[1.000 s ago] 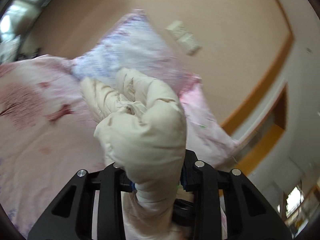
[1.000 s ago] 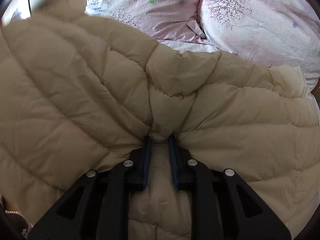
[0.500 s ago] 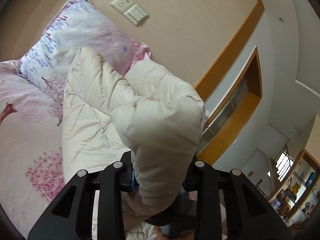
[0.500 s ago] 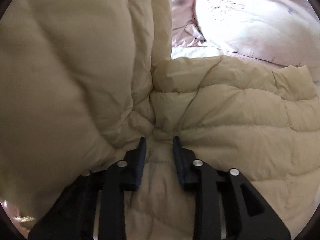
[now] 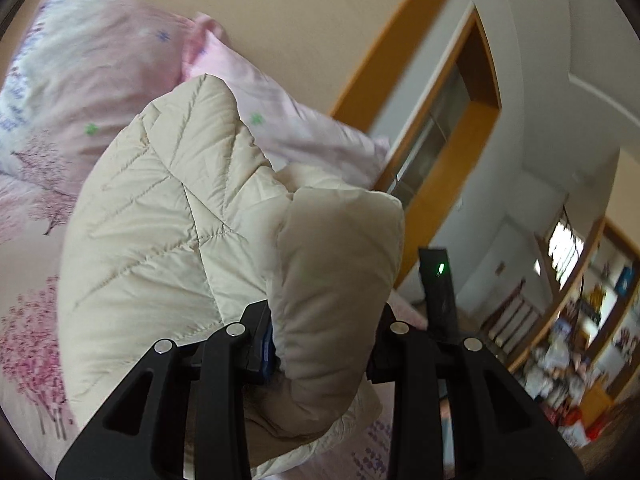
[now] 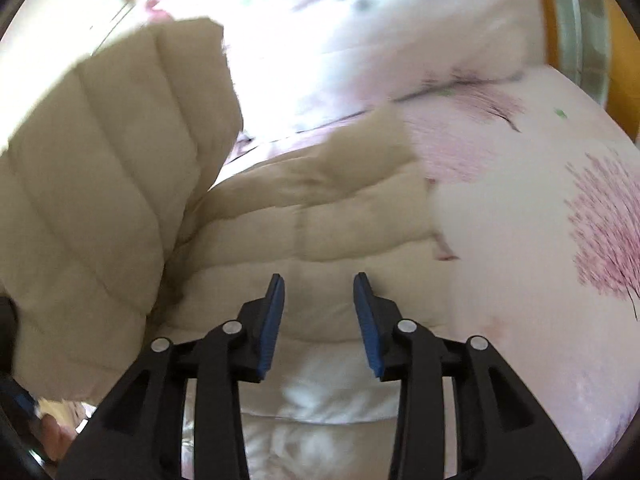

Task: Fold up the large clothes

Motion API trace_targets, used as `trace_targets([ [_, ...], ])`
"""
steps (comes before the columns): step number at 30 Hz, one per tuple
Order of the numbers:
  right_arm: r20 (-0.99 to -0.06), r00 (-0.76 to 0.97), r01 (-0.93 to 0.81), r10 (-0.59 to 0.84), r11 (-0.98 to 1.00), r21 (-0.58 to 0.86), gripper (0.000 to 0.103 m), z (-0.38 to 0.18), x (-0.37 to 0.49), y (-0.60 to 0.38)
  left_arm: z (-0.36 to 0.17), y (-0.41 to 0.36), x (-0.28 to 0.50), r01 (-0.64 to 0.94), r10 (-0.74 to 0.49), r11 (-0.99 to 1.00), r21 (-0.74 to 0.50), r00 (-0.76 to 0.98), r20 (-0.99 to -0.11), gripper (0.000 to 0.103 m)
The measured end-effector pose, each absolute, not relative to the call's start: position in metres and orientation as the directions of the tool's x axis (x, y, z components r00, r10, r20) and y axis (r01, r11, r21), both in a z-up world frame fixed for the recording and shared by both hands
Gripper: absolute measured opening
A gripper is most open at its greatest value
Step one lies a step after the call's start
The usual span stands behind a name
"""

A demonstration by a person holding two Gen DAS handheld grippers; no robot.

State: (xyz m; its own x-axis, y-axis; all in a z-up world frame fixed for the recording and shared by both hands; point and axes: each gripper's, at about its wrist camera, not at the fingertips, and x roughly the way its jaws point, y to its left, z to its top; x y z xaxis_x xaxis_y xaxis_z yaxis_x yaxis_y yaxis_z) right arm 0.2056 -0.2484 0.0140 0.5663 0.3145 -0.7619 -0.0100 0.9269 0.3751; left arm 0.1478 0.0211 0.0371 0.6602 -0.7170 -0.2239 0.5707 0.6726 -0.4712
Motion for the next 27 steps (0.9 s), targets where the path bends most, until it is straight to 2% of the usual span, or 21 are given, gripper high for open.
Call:
trace_targets([
  [3, -0.793, 0.545, 0.051, 0.273, 0.933, 0.356, 0.037, 0.003, 0.211, -0.261, 0.033, -0.003, 0.142, 0.594, -0.713, 0.693, -0.409, 0.649, -0.265, 0.032],
  [7, -0.809, 0.531, 0.144, 0.252, 0.914, 0.379, 0.040, -0.011, 0.218, -0.279, 0.027, -0.008, 0.145, 0.594, -0.722, 0.685, -0.421, 0.633, -0.282, 0.032],
  [9, -0.804, 0.538, 0.151, 0.255, 0.909, 0.390, 0.045, -0.012, 0.224, -0.282, 0.028, -0.007, 0.145, 0.592, -0.720, 0.686, -0.423, 0.636, -0.278, 0.032],
  [10, -0.802, 0.537, 0.141, 0.263, 0.909, 0.393, 0.044, -0.014, 0.227, -0.282, 0.028, -0.006, 0.145, 0.593, -0.720, 0.685, -0.423, 0.637, -0.275, 0.032],
  [11, -0.796, 0.535, 0.122, 0.284, 0.906, 0.405, 0.023, -0.016, 0.224, -0.279, 0.028, -0.009, 0.142, 0.597, -0.723, 0.684, -0.419, 0.635, -0.273, 0.032],
  [12, -0.783, 0.519, 0.080, 0.342, 0.893, 0.443, 0.007, -0.019, 0.232, -0.275, 0.028, -0.012, 0.142, 0.605, -0.726, 0.681, -0.413, 0.631, -0.273, 0.032],
  [16, -0.761, 0.543, 0.029, 0.354, 0.898, 0.439, 0.004, -0.009, 0.255, -0.267, 0.024, -0.033, 0.140, 0.648, -0.757, 0.652, -0.394, 0.583, -0.293, 0.032],
  [20, -0.773, 0.520, 0.019, 0.363, 0.900, 0.435, 0.004, -0.010, 0.288, -0.270, 0.013, -0.070, 0.135, 0.711, -0.779, 0.621, -0.330, 0.514, -0.359, 0.032],
  [22, -0.808, 0.467, 0.028, 0.359, 0.908, 0.419, 0.006, -0.023, 0.298, -0.274, 0.005, -0.086, 0.137, 0.714, -0.759, 0.636, -0.293, 0.510, -0.404, 0.032],
  [23, -0.817, 0.460, 0.031, 0.348, 0.913, 0.407, 0.011, -0.026, 0.295, -0.277, 0.001, -0.093, 0.139, 0.715, -0.753, 0.638, -0.286, 0.503, -0.424, 0.032],
  [27, -0.809, 0.519, 0.098, 0.276, 0.921, 0.377, 0.041, -0.009, 0.270, -0.309, -0.012, -0.106, 0.147, 0.706, -0.732, 0.652, -0.277, 0.488, -0.476, 0.033],
])
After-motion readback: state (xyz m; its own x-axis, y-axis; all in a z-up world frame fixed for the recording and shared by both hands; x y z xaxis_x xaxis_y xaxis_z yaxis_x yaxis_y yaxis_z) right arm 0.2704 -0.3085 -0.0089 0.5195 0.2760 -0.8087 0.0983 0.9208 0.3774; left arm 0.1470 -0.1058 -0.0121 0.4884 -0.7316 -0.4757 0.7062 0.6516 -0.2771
